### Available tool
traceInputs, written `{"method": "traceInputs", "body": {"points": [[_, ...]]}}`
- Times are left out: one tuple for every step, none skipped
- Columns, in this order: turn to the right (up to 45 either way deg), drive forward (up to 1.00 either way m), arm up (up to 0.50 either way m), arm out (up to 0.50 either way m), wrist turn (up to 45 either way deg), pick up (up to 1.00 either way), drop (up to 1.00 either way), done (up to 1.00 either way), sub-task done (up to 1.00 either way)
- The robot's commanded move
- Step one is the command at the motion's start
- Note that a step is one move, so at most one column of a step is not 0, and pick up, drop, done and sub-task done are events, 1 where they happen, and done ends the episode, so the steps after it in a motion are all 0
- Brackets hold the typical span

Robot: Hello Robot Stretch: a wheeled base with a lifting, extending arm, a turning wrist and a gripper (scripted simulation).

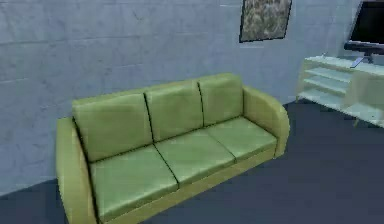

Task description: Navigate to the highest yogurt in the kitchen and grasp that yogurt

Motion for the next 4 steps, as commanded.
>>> {"method": "traceInputs", "body": {"points": [[45.0,0.0,0.0,0.0,0.0,0.0,0.0,0.0,0.0],[45.0,0.0,0.0,0.0,0.0,0.0,0.0,0.0,0.0],[45.0,0.0,0.0,0.0,0.0,0.0,0.0,0.0,0.0],[30.0,0.0,0.0,0.0,0.0,0.0,0.0,0.0,0.0]]}}
